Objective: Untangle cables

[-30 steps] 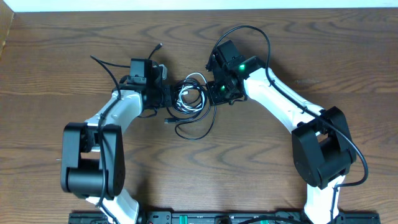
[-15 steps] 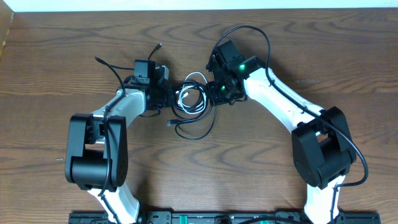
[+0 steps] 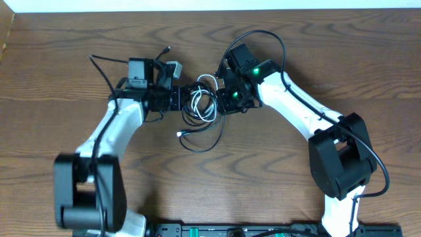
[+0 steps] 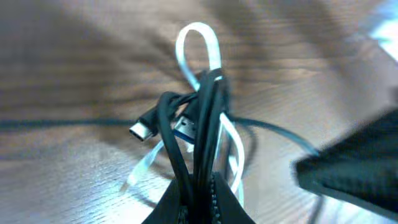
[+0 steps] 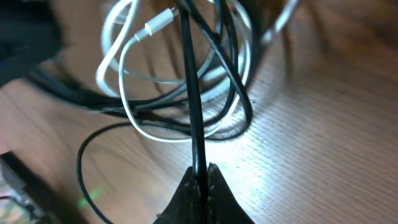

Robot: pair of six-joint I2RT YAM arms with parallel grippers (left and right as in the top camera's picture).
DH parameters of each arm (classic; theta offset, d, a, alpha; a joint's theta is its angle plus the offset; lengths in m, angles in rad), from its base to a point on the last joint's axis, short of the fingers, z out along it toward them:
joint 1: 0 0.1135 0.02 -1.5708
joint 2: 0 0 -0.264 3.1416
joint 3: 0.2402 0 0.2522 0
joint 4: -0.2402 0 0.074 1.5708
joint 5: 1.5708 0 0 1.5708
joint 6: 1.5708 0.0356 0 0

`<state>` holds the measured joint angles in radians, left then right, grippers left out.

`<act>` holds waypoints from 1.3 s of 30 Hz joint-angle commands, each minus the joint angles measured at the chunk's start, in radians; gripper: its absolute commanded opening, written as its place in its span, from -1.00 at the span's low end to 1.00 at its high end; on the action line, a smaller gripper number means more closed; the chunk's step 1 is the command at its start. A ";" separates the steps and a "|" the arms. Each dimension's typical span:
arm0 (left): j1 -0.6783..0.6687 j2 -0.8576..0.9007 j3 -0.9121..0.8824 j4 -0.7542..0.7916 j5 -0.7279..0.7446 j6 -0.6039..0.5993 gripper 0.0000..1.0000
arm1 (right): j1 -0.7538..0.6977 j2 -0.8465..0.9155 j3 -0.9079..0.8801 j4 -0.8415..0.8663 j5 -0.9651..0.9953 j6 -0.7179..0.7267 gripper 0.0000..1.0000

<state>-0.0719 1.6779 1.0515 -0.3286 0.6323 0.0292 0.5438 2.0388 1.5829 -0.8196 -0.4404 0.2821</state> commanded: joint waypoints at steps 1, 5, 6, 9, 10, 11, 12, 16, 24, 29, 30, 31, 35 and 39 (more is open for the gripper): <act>0.002 -0.069 0.000 -0.024 0.039 0.140 -0.85 | 0.009 -0.024 0.007 0.027 -0.049 0.058 -0.98; 0.002 -0.077 0.000 -0.030 0.039 0.147 -0.85 | 0.026 -0.024 0.006 0.108 -0.068 0.068 -0.98; 0.002 -0.077 0.000 -0.030 0.039 0.147 -0.85 | 0.032 -0.024 0.006 0.130 -0.067 0.070 -0.98; 0.002 -0.077 0.000 -0.030 0.039 0.147 -0.85 | 0.050 -0.019 0.006 0.192 -0.068 0.070 -0.98; 0.002 -0.077 0.000 -0.030 0.039 0.147 -0.85 | 0.056 -0.016 0.006 0.210 -0.067 0.073 -0.98; 0.002 -0.077 0.000 -0.030 0.039 0.146 -0.85 | 0.063 -0.011 0.006 0.224 -0.067 0.077 -0.98; 0.002 -0.077 0.000 -0.030 0.039 0.146 -0.85 | 0.070 -0.005 0.006 0.239 -0.067 0.081 -0.98; 0.002 -0.077 0.000 -0.030 0.039 0.146 -0.85 | 0.086 0.023 0.006 0.264 -0.066 0.080 -0.98; 0.002 -0.077 0.000 -0.030 0.038 0.146 -0.85 | 0.028 -0.003 0.008 0.232 -0.153 0.020 -0.04; 0.002 -0.077 0.000 -0.029 0.038 0.146 -0.85 | -0.045 -0.031 0.008 0.151 -0.224 0.006 0.28; 0.002 -0.077 0.000 -0.029 0.038 0.146 -0.85 | -0.066 -0.032 0.008 0.114 -0.224 -0.026 0.34; 0.002 -0.077 0.000 -0.029 0.038 0.146 -0.85 | -0.077 -0.031 0.007 0.087 -0.218 -0.039 0.38; 0.002 -0.077 0.000 -0.029 0.038 0.146 -0.85 | -0.099 -0.029 0.005 -0.003 -0.137 -0.048 0.45; 0.002 -0.077 0.000 -0.029 0.038 0.146 -0.85 | -0.075 -0.029 -0.029 -0.003 -0.108 -0.048 0.45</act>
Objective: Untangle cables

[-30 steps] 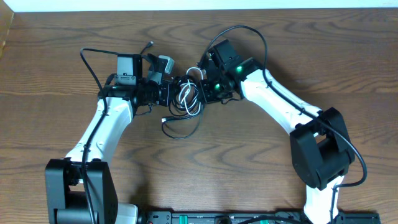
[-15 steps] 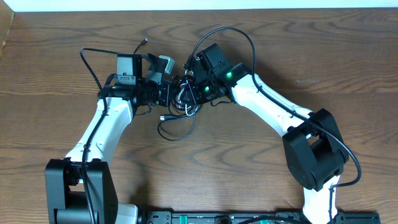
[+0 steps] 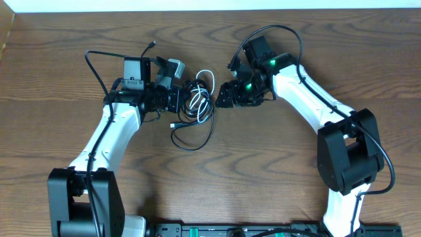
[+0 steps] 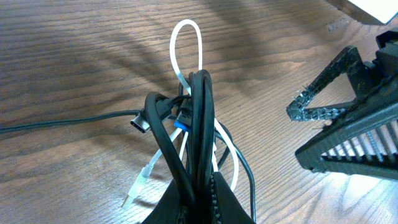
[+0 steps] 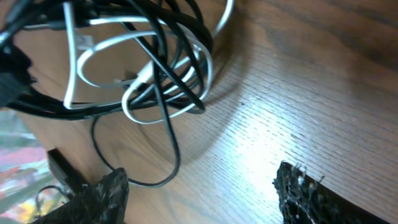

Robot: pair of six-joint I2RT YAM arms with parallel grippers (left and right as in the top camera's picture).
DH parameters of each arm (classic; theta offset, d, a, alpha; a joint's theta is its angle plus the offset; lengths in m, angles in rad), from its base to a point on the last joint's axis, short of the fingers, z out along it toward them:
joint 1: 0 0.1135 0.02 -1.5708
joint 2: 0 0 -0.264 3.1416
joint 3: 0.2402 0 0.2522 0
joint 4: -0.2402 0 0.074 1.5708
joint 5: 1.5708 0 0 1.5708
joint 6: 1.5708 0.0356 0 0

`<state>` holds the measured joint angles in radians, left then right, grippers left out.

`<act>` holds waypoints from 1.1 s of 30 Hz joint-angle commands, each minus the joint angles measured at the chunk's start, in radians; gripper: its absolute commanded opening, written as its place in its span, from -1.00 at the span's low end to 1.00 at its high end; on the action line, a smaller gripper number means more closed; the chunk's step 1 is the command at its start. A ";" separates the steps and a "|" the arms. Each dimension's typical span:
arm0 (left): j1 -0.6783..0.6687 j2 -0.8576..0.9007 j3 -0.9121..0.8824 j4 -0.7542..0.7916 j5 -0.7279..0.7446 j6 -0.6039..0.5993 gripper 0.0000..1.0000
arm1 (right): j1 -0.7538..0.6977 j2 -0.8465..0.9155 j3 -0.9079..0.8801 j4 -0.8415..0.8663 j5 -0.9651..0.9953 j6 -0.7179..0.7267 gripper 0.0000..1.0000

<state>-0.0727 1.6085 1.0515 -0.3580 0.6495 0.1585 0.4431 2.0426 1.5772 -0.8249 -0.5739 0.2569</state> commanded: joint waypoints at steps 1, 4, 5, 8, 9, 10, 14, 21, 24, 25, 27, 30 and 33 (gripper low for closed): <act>0.003 -0.007 0.000 0.000 0.021 0.017 -0.85 | 0.035 -0.031 -0.034 0.008 0.026 -0.023 0.45; 0.003 -0.007 0.000 0.000 0.020 0.017 -0.85 | 0.073 -0.027 -0.075 0.039 0.026 -0.018 0.41; 0.003 -0.007 0.000 0.000 0.020 0.017 -0.85 | 0.086 -0.027 -0.093 0.057 0.026 -0.005 0.37; 0.003 -0.007 0.000 0.000 0.020 0.017 -0.85 | 0.126 -0.027 -0.137 0.108 0.026 0.047 0.22; 0.003 -0.007 0.000 0.000 0.020 0.017 -0.85 | 0.137 -0.027 -0.151 0.128 0.031 0.059 0.16; 0.003 -0.007 0.000 0.000 0.020 0.017 -0.85 | 0.153 -0.027 -0.166 0.151 0.047 0.076 0.11; 0.003 -0.007 0.000 0.000 0.020 0.017 -0.85 | 0.203 -0.027 -0.192 0.199 0.174 0.091 -0.07; 0.003 -0.007 0.000 0.000 0.020 0.017 -0.85 | 0.216 -0.032 -0.158 0.198 0.212 0.090 -0.98; 0.003 -0.007 0.000 0.001 0.020 0.018 -0.85 | 0.205 -0.034 -0.091 0.134 0.212 0.037 -0.98; 0.003 -0.007 0.000 0.001 0.020 0.018 -0.85 | 0.204 -0.034 -0.076 0.124 0.213 0.020 -0.98; 0.003 -0.007 0.000 0.001 0.020 0.018 -0.84 | 0.202 -0.034 -0.050 0.124 0.213 -0.011 -0.98; 0.003 -0.007 0.000 0.000 0.020 0.018 -0.85 | 0.202 -0.034 -0.046 0.189 0.215 -0.012 -0.98; 0.003 -0.007 0.000 0.000 0.020 0.018 -0.85 | 0.202 -0.032 -0.047 0.224 0.251 -0.012 -0.98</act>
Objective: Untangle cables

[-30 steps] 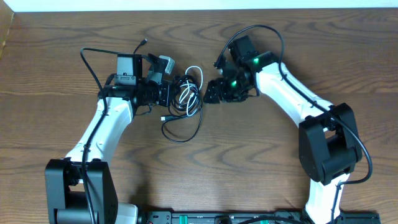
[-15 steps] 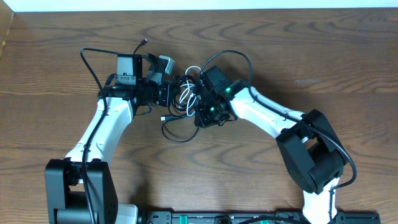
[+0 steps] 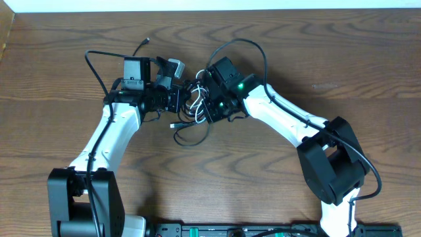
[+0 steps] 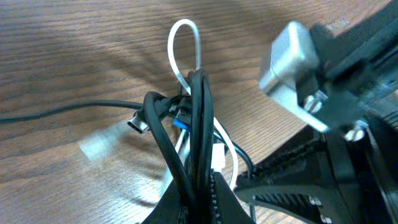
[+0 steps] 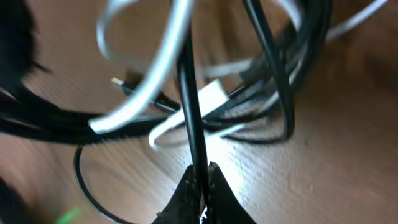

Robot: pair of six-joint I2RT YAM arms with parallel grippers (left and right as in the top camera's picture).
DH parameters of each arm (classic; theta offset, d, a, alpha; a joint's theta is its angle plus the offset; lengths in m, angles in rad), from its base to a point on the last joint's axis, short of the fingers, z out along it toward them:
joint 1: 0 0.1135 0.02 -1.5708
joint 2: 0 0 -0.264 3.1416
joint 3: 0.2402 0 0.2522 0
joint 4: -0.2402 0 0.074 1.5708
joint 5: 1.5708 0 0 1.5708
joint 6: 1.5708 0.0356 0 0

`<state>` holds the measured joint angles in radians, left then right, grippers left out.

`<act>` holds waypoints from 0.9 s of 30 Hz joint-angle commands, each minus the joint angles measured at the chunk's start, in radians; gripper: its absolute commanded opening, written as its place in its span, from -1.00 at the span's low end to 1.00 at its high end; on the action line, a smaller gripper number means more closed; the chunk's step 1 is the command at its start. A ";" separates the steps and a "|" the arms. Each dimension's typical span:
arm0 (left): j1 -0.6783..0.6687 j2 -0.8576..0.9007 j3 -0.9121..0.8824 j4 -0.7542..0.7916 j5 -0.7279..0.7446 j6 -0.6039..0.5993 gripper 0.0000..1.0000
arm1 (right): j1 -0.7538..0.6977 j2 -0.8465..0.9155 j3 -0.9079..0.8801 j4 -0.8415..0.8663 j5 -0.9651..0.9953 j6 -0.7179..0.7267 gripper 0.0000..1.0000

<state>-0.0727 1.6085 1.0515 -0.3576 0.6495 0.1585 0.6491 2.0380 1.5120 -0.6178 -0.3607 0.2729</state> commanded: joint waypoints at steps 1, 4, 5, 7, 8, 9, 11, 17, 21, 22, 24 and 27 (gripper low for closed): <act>0.003 -0.007 0.000 0.000 0.020 0.018 -0.85 | -0.004 -0.026 0.018 0.024 0.050 -0.028 -0.98; 0.003 -0.007 0.000 0.000 0.020 0.017 -0.85 | 0.001 -0.023 0.018 0.029 0.056 -0.028 -0.98; 0.003 -0.007 0.000 0.000 0.020 0.017 -0.85 | 0.001 -0.023 0.015 0.029 0.056 -0.028 -0.98; 0.003 -0.007 0.000 0.000 0.020 0.017 -0.85 | 0.000 -0.023 0.013 0.026 0.056 -0.028 -0.98; 0.003 -0.007 0.000 0.000 0.020 0.017 -0.85 | 0.000 -0.023 0.013 0.024 0.056 -0.028 -0.98; 0.003 -0.007 0.000 0.000 0.020 0.017 -0.85 | 0.000 -0.023 0.013 0.024 0.056 -0.028 -0.98; 0.003 -0.007 0.000 0.000 0.020 0.017 -0.85 | 0.001 -0.023 0.013 0.023 0.056 -0.028 -0.98; 0.003 -0.007 0.000 0.000 0.020 0.017 -0.85 | 0.013 -0.023 0.012 0.002 0.055 -0.028 -0.95; 0.003 -0.007 0.000 0.000 0.021 0.016 -0.85 | 0.016 -0.024 0.012 -0.022 0.055 -0.090 -0.16; 0.003 -0.007 0.000 0.000 0.021 0.016 -0.85 | -0.001 -0.030 0.013 -0.029 0.031 -0.087 0.13; 0.003 -0.007 0.000 0.000 0.021 0.012 -0.85 | -0.027 -0.041 0.019 -0.035 -0.039 -0.087 0.20; 0.003 -0.007 0.000 0.003 0.020 -0.028 -0.85 | -0.092 -0.078 0.050 -0.080 -0.156 -0.088 0.30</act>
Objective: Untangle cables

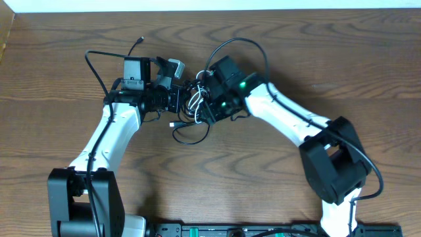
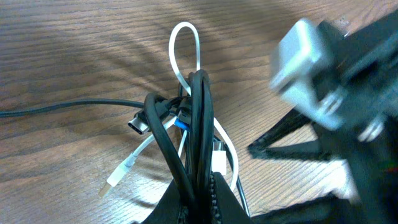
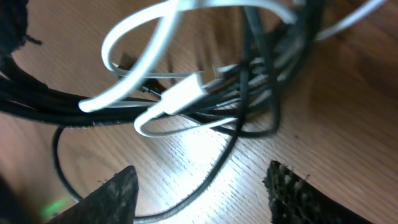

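A tangle of black and white cables [image 1: 195, 105] lies at the table's middle. My left gripper [image 2: 200, 186] is shut on a bunch of black strands [image 2: 199, 118], which rise in front of a white loop [image 2: 185, 46] and a USB plug [image 2: 138, 126]. My right gripper [image 3: 202, 186] stands open just right of the tangle, with a thin black strand [image 3: 214, 165] lying loose on the wood between its fingers [image 3: 112, 193]. A white cable [image 3: 174, 99] crosses the black strands ahead of it. In the overhead view the two grippers nearly meet at the tangle.
A loose black loop [image 1: 191, 135] trails from the tangle toward the near side. One black strand [image 2: 62, 109] runs off to the left over the brown wooden table [image 1: 342, 59]. The table's far edge [image 1: 197, 9] is at the top.
My right gripper was shut on a black strand at the tangle; now it is open and the strand lies free between its fingers. The left gripper holds as before.
First both grippers were shut on black strands of the tangle. Then the right one was open and off to the right while the left held the bundle. The right one was back and shut on a strand, and now it is open again.
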Robot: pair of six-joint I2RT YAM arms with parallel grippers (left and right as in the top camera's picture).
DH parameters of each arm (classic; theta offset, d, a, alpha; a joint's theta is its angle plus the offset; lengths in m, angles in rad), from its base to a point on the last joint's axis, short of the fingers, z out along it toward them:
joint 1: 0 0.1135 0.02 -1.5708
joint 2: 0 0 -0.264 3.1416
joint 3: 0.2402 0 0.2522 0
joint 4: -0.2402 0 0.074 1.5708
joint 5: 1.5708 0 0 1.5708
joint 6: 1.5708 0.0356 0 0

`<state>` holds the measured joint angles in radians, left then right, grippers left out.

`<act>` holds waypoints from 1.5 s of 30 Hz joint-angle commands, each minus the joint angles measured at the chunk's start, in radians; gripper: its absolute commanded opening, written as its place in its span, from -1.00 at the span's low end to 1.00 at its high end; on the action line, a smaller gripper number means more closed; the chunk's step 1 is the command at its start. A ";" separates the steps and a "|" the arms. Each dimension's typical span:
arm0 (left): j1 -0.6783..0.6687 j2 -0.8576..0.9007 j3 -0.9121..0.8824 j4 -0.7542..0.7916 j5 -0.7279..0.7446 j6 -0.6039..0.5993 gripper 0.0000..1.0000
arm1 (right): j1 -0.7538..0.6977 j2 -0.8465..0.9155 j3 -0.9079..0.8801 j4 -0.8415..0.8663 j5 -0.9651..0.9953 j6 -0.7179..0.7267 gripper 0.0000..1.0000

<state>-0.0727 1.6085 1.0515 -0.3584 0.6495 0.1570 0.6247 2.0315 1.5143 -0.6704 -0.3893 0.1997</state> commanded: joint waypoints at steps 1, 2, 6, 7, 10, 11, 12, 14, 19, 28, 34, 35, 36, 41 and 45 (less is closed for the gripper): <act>0.003 -0.007 0.000 0.005 0.020 -0.047 -0.85 | -0.082 -0.085 0.054 -0.039 -0.147 -0.016 0.32; 0.003 -0.007 0.000 0.008 0.020 -0.075 -0.86 | -0.095 -0.097 0.057 -0.045 -0.171 -0.025 0.33; 0.003 -0.007 0.000 0.028 0.020 -0.301 -0.85 | -0.124 -0.146 0.058 -0.041 -0.254 -0.092 0.38; 0.003 -0.007 0.000 0.031 0.020 -0.362 -0.85 | -0.124 -0.152 0.058 -0.036 -0.252 -0.105 0.39; 0.003 -0.007 0.000 0.039 0.012 -0.492 -0.85 | -0.111 -0.150 0.056 -0.014 -0.237 -0.111 0.40; 0.003 -0.007 0.000 0.039 0.000 -0.528 -0.85 | -0.101 -0.145 0.056 -0.008 -0.227 -0.111 0.40; 0.003 -0.007 0.000 0.039 -0.019 -0.566 -0.85 | -0.091 -0.140 0.055 -0.001 -0.213 -0.111 0.40; 0.003 -0.007 0.000 0.034 -0.072 -0.666 -0.85 | -0.062 -0.128 0.054 0.018 -0.170 -0.111 0.40; 0.003 -0.007 0.000 0.020 -0.124 -0.772 -0.85 | 0.018 -0.100 0.054 0.073 0.008 -0.111 0.50; 0.003 -0.007 0.000 0.021 -0.123 -0.800 -0.85 | 0.134 -0.030 0.053 0.137 0.218 -0.112 0.67; 0.003 -0.007 0.000 0.020 -0.122 -0.826 -0.85 | 0.154 0.011 0.053 0.194 0.278 -0.111 0.56; 0.003 -0.007 0.000 0.020 -0.122 -0.830 -0.84 | 0.157 0.018 0.053 0.207 0.278 -0.104 0.47; 0.003 -0.007 0.000 0.020 -0.122 -0.836 -0.85 | 0.159 0.019 0.053 0.210 0.278 -0.097 0.41; 0.003 -0.007 0.000 0.020 -0.122 -0.844 -0.85 | 0.166 0.023 0.053 0.211 0.278 -0.092 0.27; 0.003 -0.007 0.000 0.020 -0.122 -0.850 -0.85 | 0.172 0.023 0.053 0.220 0.275 -0.093 0.49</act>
<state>-0.0681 1.6100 1.0504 -0.3408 0.5175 -0.6807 0.7734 2.0357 1.5604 -0.4530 -0.1223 0.1116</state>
